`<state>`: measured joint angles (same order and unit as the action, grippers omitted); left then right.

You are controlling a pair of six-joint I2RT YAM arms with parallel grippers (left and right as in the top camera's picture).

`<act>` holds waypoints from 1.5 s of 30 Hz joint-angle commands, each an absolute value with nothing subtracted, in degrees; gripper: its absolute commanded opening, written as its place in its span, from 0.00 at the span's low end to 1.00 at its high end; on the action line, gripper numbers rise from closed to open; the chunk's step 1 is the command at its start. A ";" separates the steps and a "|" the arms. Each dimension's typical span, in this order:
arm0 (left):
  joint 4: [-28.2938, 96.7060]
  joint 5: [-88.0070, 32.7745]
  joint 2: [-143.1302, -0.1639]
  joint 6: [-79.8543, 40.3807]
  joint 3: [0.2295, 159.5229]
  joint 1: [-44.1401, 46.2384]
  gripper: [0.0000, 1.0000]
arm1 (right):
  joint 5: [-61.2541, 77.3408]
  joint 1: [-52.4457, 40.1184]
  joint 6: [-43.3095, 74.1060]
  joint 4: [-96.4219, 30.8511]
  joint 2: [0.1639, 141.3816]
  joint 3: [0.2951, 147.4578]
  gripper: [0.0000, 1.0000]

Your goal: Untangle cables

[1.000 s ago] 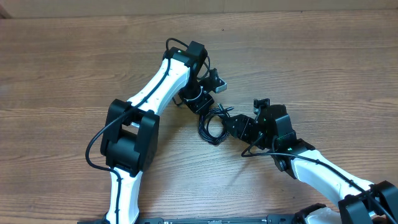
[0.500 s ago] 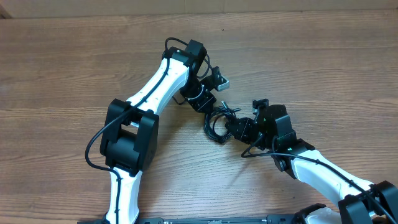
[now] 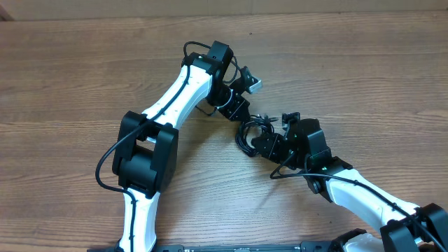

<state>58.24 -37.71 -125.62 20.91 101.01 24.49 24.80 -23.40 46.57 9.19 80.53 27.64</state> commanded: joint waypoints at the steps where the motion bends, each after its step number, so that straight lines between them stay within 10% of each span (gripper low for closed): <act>1: 56.75 -41.41 -123.42 11.55 102.43 24.58 0.04 | 23.68 -23.83 46.41 9.32 80.75 27.79 0.16; 8: 56.53 -31.73 -123.42 3.79 102.43 23.94 0.04 | 23.31 -21.26 41.54 -3.03 74.67 31.35 0.45; 18: 56.49 -31.51 -123.42 3.86 102.43 24.01 0.04 | 8.62 -17.61 38.50 -15.81 67.66 35.57 0.53; 45: 56.86 -34.09 -123.42 3.01 102.43 23.97 0.04 | 20.05 -18.04 32.88 -1.39 85.95 35.46 0.37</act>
<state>56.73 -31.51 -125.62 4.34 101.01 24.27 19.27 -17.82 33.85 -1.72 85.32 34.92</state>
